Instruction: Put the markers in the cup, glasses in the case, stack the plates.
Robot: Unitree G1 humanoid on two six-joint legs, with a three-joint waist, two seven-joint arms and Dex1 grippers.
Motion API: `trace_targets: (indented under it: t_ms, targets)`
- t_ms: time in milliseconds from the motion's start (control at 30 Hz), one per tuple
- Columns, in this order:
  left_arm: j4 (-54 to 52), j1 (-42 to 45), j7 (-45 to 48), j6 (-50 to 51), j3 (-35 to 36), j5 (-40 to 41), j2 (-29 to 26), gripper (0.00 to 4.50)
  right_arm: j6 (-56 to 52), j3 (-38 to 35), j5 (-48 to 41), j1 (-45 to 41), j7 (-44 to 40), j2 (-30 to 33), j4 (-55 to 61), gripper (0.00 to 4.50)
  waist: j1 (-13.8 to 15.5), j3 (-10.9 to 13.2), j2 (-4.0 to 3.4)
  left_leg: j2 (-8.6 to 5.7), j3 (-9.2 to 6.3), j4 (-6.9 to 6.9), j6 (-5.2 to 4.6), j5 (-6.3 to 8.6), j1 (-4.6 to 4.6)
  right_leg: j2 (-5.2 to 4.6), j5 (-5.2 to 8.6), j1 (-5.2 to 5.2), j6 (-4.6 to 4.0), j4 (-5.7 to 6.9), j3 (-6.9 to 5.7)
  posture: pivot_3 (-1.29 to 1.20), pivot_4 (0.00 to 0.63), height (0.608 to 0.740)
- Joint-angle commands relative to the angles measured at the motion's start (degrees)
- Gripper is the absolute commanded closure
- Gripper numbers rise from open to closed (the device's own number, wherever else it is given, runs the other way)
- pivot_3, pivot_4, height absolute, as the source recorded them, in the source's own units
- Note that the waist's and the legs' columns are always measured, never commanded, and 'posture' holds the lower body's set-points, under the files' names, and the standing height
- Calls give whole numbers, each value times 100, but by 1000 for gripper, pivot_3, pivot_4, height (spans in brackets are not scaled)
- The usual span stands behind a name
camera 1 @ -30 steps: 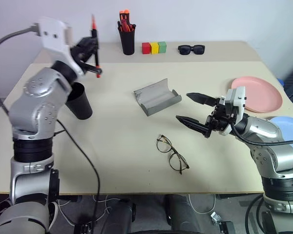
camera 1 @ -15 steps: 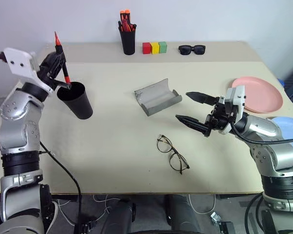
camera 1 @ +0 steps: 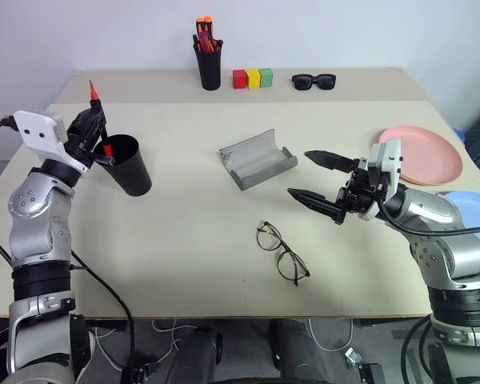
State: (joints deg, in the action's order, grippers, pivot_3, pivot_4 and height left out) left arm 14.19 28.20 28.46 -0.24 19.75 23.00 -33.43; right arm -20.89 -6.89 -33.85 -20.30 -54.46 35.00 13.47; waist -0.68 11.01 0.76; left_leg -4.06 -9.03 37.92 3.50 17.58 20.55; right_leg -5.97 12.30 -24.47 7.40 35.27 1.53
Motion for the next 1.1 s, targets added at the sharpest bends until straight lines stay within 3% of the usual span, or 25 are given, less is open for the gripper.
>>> trace_targets:
  t_ms: [33,167,200,433,733,933,1100]
  targets:
    - [-214,47,-22,-64,115,-14,-49,2174,44,-74,-25,-77,-17,70,148,0,1,0,0,0,0,0,0,0,0,0,0,0,0,0,0,0,150,740]
    - [-378,117,-31,63,124,64,-87,263,67,-72,-13,-70,-17,58,127,0,2,0,0,0,0,0,0,0,0,0,0,0,0,0,0,0,150,740]
    - [-457,149,-15,142,116,106,-102,44,80,-74,-7,-68,-23,57,115,0,2,0,0,0,0,0,0,0,0,0,0,0,0,0,0,0,150,740]
    - [-1100,654,208,1119,-346,367,-38,44,136,-56,42,-109,-15,10,38,0,14,0,0,0,0,1,-1,0,1,0,0,0,1,1,0,0,150,740]
    - [-552,2147,685,2664,-2231,-371,451,44,335,-7,223,-239,71,-112,-120,0,-9,0,0,-3,-2,5,0,0,1,2,-2,3,3,5,-2,0,150,740]
    - [601,2684,1146,2370,-3273,-1215,1066,44,390,-155,283,-15,245,-29,71,0,-30,0,0,-2,1,3,1,-1,1,2,-2,2,4,3,-2,0,150,740]
    - [1754,3018,1298,1781,-3632,-1762,1523,44,481,-564,398,448,200,358,77,0,17,1,2,-4,0,5,0,-1,5,2,-2,2,4,1,-1,0,150,740]
